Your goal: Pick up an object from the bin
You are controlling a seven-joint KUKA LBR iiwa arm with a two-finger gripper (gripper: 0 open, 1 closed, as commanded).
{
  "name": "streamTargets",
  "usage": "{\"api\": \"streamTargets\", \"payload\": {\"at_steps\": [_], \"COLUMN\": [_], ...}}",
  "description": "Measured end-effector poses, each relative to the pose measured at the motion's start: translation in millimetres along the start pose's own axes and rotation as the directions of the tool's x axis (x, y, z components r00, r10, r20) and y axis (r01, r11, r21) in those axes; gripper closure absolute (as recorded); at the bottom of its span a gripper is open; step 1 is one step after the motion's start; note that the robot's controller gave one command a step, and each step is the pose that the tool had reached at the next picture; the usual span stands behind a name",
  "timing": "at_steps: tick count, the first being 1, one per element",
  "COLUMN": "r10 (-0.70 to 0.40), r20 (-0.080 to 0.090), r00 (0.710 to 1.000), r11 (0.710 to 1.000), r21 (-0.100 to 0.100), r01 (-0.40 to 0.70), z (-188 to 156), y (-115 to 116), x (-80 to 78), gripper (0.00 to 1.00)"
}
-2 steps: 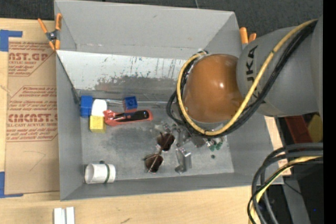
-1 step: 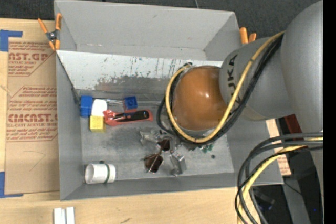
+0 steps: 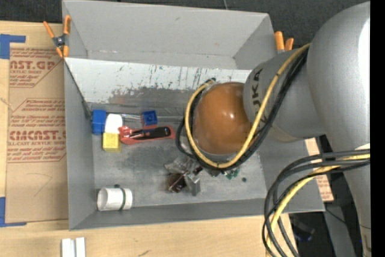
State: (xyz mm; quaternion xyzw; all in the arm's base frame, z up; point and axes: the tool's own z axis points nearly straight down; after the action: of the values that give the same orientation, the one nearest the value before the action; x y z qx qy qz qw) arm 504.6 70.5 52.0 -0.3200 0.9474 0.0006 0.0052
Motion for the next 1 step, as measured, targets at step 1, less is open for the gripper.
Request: {"api": "streamTargets", "payload": {"at_steps": [1], "r10": [0.001], "r20": [0.0], "r00": [1.0], "r11": [1.0], "r21": [0.0], "r01": [-0.001], "z": [-2.5], "y": [0.3], "x": [0.5], "gripper": [1.0]}}
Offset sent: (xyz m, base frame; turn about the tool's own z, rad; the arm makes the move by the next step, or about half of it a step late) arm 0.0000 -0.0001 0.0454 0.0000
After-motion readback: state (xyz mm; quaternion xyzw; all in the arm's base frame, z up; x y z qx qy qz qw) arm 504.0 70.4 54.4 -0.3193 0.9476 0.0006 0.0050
